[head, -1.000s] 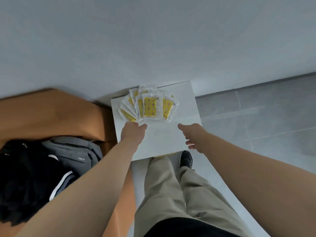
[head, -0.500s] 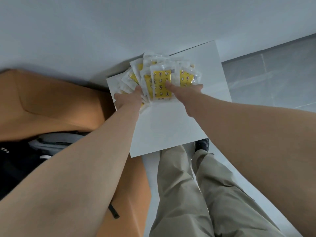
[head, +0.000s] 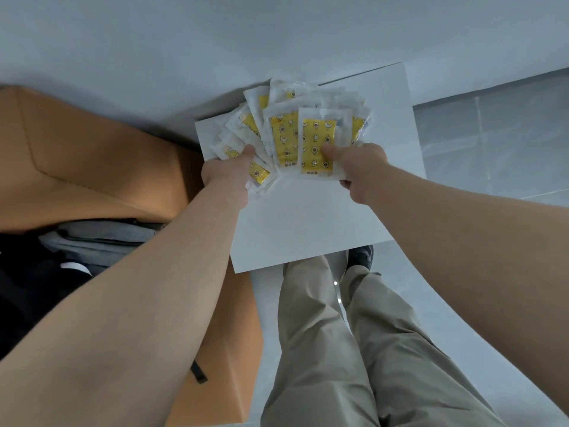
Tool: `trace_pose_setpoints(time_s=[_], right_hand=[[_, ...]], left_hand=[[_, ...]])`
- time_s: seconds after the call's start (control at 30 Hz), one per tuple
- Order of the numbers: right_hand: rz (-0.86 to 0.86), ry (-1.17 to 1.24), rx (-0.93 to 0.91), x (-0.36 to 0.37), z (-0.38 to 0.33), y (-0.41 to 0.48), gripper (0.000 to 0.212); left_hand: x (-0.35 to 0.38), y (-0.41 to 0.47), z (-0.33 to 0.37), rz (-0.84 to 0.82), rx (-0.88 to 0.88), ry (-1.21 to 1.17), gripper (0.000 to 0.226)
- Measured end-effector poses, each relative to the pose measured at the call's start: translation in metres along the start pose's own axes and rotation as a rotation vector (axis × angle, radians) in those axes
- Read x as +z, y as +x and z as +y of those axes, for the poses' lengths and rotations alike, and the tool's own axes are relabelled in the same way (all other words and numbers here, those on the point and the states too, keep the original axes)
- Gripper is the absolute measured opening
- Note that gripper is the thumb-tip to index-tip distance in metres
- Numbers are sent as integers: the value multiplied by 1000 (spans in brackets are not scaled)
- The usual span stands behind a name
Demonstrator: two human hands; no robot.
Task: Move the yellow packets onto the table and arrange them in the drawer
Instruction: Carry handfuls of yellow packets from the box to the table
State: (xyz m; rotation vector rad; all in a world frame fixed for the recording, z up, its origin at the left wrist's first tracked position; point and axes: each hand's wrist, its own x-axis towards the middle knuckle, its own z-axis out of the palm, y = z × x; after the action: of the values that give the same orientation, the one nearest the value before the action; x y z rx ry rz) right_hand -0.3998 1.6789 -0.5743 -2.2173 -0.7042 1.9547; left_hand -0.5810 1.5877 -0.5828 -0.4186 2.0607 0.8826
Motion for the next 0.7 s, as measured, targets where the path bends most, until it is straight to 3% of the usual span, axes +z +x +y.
trace_pose_setpoints(time_s=[0.17,0.6,0.7], right_hand=[[-40,101,38,-10,0,2,52],[-79,253,62,-27,10,-16,26],[-109,269,41,-32,13,-25,26]], left_hand=[[-7,1,-1,-112,-124,-110,44],[-20,-13,-31,-118,-185,-153,53],[-24,-19,-35,-106,-187,-192,44]])
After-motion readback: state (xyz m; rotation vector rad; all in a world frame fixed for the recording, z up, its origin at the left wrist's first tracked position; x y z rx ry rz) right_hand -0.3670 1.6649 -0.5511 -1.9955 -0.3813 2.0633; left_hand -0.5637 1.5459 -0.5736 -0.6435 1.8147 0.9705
